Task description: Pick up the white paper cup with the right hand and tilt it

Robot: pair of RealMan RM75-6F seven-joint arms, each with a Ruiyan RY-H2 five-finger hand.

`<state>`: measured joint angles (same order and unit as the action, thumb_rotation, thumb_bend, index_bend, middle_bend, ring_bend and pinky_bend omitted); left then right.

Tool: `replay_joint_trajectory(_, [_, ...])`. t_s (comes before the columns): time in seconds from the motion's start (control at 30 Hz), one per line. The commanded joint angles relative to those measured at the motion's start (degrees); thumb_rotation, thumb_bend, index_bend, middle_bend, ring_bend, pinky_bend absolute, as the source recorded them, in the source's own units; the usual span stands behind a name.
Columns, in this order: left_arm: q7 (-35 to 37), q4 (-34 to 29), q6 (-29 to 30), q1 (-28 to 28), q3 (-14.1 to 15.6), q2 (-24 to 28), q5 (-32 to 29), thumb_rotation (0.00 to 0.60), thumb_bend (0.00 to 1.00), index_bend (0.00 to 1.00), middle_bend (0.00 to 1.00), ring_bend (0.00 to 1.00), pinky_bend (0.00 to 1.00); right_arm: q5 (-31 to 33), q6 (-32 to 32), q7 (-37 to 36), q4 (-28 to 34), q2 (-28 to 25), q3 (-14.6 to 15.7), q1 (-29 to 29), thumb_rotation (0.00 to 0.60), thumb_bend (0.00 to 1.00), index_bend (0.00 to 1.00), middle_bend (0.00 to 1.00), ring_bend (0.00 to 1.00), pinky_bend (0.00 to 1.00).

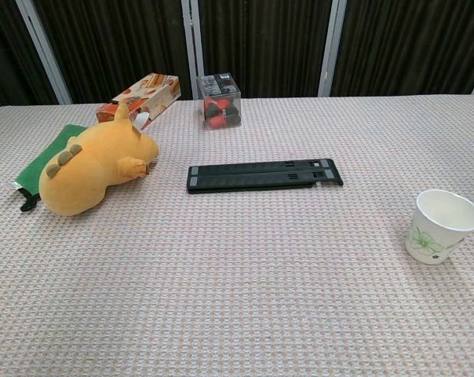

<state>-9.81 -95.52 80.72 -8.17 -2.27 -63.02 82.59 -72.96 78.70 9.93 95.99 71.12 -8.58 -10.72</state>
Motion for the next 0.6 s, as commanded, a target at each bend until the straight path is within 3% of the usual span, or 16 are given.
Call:
replay_joint_trajectory(0.03, [0.04,0.02,0.03,0.01,0.02,-0.01,0.05,0.600,0.00,0.00,0.00,0.00,0.00,0.00,0.02,-0.07,0.12,-0.07,0.04,0.06,0.600,0.10,0.01,0.00,0.00,0.00])
replay_joint_trajectory(0.6, [-0.06,0.07,-0.15,-0.11,-0.05,-0.02,-0.07,0.600,0.00,0.00,0.00,0.00,0.00,-0.67,-1.08,-0.83,2.60,-1.83,0.64,0.03,0.600,0.10,0.01,0.00,0.00,0.00])
